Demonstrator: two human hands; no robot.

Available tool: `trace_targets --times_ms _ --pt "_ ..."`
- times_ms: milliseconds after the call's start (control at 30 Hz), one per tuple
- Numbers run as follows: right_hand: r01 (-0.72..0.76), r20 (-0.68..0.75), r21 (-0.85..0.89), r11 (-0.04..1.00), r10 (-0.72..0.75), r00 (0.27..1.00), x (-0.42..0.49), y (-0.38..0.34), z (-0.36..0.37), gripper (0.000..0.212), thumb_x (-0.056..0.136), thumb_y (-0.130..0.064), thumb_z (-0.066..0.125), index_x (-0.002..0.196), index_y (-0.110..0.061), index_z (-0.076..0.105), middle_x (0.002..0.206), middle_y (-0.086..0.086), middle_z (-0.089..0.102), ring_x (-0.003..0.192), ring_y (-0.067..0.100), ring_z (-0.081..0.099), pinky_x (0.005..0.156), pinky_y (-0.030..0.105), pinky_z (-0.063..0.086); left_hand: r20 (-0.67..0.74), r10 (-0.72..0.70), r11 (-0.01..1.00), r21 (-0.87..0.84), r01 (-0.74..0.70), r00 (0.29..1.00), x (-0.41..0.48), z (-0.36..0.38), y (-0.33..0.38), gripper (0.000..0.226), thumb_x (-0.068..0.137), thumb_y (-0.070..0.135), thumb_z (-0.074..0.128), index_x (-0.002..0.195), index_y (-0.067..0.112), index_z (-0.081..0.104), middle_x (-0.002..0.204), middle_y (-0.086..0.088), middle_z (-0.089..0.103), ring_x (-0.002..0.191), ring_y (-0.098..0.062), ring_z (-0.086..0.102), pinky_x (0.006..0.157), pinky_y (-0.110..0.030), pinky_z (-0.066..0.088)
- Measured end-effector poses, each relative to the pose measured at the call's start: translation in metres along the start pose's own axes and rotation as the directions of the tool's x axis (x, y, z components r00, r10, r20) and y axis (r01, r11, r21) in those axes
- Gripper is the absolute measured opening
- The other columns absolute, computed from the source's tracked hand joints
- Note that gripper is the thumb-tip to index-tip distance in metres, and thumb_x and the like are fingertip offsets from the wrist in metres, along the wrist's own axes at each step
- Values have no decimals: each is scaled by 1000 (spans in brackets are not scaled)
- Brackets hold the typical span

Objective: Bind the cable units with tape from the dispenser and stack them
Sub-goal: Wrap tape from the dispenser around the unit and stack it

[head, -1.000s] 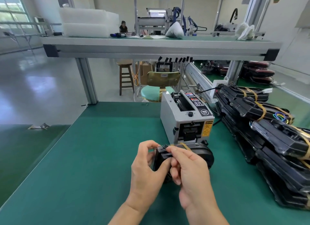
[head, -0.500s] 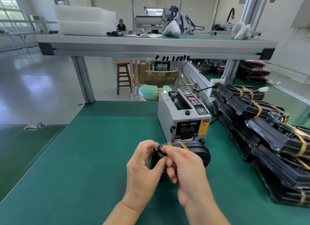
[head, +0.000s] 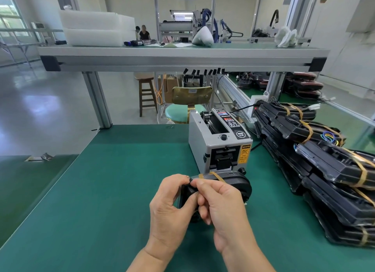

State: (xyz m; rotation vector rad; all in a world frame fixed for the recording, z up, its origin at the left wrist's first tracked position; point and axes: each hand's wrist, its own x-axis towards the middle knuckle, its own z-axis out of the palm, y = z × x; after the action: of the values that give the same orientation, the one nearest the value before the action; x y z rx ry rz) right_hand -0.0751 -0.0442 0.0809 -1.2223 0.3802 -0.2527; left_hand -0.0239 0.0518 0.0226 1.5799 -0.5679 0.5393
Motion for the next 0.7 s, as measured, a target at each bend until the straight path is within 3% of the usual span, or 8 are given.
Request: trace_targets --times_ms 200,400,700 --pt "39 7 -64 997 -39 999 -1 2 -1 25 93 -8 61 74 -11 76 51 3 51 37 11 38 35 19 29 -16 53 999 -13 -53 998 -1 -2 -3 25 75 24 72 97 32 64 101 8 64 96 -23 66 83 -34 56" --pt "161 -4 -180 970 -165 986 -2 8 -4 27 94 -12 60 73 -20 75 50 -1 54 38 12 43 38 17 34 -17 92 996 -11 -92 996 -2 -2 -4 23 76 23 74 96 28 63 102 10 63 96 -26 66 80 -44 57" --pt "334 -28 -347 876 -366 930 -5 21 -15 27 96 -14 59 90 -35 75 60 -4 65 45 8 57 51 20 48 -27 121 992 25 -120 992 -2 0 0 27 77 27 75 98 33 59 102 13 62 95 -24 66 78 -47 58"
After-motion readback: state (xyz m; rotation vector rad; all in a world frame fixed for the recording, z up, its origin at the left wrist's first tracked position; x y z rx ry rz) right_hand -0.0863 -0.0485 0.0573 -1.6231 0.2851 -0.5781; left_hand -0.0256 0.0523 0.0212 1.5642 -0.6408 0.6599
